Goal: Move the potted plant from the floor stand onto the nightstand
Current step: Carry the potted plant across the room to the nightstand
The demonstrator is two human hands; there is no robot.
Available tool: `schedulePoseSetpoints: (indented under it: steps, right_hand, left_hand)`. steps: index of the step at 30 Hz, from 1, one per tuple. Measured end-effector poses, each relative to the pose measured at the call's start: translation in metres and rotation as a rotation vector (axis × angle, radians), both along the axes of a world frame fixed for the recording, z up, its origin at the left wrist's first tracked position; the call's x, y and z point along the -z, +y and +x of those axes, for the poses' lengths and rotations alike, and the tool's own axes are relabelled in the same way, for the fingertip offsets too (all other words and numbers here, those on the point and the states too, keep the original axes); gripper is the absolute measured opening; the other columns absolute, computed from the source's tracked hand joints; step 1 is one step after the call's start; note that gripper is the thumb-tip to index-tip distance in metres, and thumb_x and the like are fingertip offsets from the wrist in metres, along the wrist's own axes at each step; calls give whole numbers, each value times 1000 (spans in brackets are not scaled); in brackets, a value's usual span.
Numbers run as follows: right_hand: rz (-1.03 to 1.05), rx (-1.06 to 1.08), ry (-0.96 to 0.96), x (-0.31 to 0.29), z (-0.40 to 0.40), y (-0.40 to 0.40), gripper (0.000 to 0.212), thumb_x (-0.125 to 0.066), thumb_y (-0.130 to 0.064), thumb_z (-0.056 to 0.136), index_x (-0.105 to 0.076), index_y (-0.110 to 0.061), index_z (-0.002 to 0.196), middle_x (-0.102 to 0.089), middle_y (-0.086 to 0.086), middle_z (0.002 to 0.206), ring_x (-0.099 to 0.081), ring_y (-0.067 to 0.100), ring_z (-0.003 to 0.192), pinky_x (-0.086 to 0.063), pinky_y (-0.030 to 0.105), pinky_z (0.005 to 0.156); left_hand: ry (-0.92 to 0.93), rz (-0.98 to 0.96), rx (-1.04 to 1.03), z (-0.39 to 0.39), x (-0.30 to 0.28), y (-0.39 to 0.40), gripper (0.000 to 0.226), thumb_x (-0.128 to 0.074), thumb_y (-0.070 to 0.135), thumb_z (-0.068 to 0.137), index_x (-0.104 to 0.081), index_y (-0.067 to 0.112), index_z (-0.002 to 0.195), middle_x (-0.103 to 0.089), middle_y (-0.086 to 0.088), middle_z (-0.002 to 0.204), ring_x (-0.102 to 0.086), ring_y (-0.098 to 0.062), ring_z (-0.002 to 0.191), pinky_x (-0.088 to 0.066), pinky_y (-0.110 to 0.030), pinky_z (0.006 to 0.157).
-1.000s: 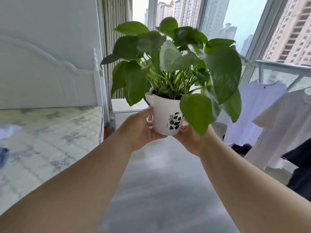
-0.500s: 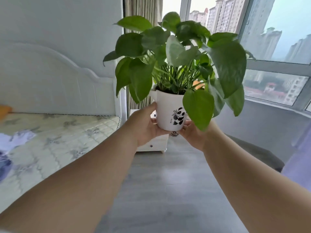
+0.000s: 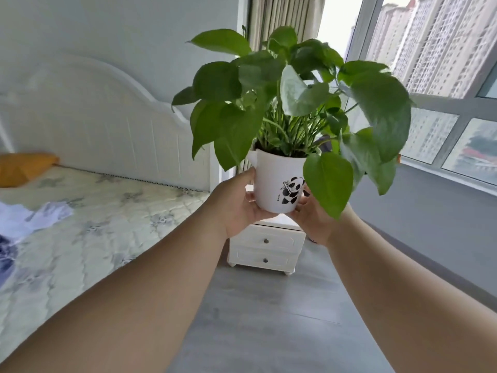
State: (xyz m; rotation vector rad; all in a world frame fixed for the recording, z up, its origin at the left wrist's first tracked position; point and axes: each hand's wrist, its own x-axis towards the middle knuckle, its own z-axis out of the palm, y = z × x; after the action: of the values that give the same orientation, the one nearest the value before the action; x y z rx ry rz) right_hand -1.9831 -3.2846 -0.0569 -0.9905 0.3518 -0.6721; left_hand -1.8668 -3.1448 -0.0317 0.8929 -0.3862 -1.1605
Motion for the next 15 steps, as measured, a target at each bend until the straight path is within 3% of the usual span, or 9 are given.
schedulePoseSetpoints:
  steps: [3, 7, 9, 11, 13, 15]
  right_hand:
    - [-68, 26, 43, 13, 47, -59, 38, -72, -31, 70, -69, -15, 104, -72, 11, 98, -71, 21, 82, -60, 31, 66]
    - [75, 85, 19, 37, 109, -144, 43, -55, -31, 90, -54, -9, 128, -62, 17, 123, -70, 22, 85, -60, 31, 66]
    - [84, 91, 31, 41, 144, -191, 50, -61, -36, 85, -55, -9, 127, -61, 16, 130, -70, 22, 92, -59, 32, 71]
    - [72, 65, 12, 39, 166, -221, 54, -70, -37, 78, -59, -9, 123, -63, 19, 128, -71, 25, 97, -58, 36, 77]
    - [55, 12, -6, 47, 191, -264, 46, -74, -38, 73, -66, -14, 111, -73, 10, 111, -72, 21, 91, -59, 34, 74]
    - [51, 13, -6, 54, 209, -296, 39, -68, -31, 81, -63, -14, 115, -71, 11, 111, -70, 20, 88, -59, 32, 70]
  left_hand:
    - [-33, 7, 17, 50, 12, -61, 47, -59, 31, 94, -52, 11, 136, -54, -28, 136, -66, -44, 111, -58, -58, 84]
    - [-49, 25, 37, 112, 15, -136, 43, -58, 27, 94, -52, 12, 134, -54, -27, 133, -69, -43, 102, -60, -56, 79]
    - [-59, 37, 57, 145, 12, -178, 38, -57, 22, 93, -54, 11, 129, -52, -25, 132, -68, -42, 99, -61, -54, 75]
    - [-106, 25, 79, 168, 10, -207, 39, -55, 17, 93, -54, 11, 131, -51, -22, 136, -65, -42, 108, -62, -52, 75]
    - [-199, 16, 119, 191, 12, -246, 44, -51, 10, 95, -50, 12, 138, -52, -20, 141, -59, -44, 119, -60, -51, 83]
    - [-291, 20, 135, 208, 16, -275, 49, -51, 2, 94, -46, 13, 142, -53, -22, 143, -56, -45, 124, -54, -53, 94]
